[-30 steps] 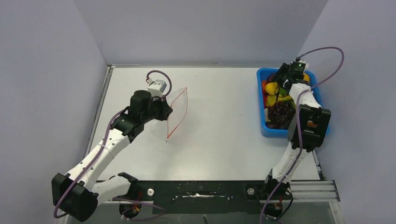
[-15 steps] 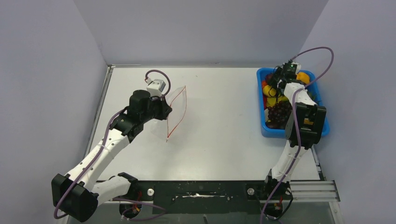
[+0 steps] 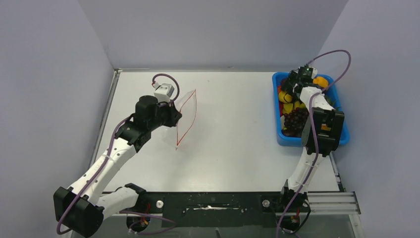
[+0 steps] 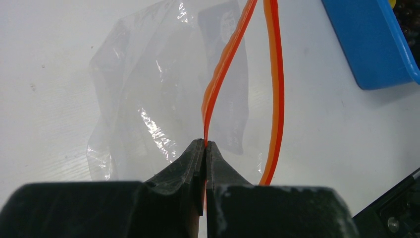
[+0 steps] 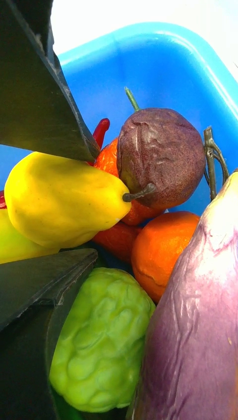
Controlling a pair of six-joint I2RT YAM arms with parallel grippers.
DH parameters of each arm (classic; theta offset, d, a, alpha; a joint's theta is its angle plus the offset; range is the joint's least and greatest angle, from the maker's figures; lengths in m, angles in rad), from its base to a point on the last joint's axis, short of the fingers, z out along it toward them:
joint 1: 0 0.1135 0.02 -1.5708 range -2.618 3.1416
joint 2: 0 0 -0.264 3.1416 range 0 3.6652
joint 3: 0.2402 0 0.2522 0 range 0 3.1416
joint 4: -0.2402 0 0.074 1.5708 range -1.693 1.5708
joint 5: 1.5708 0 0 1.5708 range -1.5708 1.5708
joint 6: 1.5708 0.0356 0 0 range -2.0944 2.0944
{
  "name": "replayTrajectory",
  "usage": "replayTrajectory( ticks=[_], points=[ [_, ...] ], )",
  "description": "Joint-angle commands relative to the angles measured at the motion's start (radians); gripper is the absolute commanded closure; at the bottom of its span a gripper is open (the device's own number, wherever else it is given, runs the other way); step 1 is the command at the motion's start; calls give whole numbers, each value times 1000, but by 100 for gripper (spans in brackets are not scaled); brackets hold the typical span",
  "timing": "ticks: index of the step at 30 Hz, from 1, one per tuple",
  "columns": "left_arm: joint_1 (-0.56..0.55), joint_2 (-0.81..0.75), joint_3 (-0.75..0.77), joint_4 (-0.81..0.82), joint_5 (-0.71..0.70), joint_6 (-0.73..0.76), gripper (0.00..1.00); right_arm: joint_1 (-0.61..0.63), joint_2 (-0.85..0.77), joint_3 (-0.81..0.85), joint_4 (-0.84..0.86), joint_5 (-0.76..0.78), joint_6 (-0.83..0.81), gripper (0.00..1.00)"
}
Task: Place the food in the zip-top bag and seal the zipper
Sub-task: Pick up the fake fruit from the bin.
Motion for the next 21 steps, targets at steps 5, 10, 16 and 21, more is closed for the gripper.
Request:
replayTrajectory(
  ticks=[5, 10, 16, 21],
  points=[
    [11, -29, 0, 71, 15, -8, 100, 2, 3, 28, -4, -26, -26, 37],
    [18, -28, -2, 76, 20, -13, 100, 2, -26, 14, 3, -24, -43, 51],
    [20, -27, -5, 77, 11, -13, 100, 9, -84, -32, 8, -13, -57, 57],
    [20, -27, -4, 73, -4, -10, 100, 46, -137, -68, 2, 59, -87, 61]
  ],
)
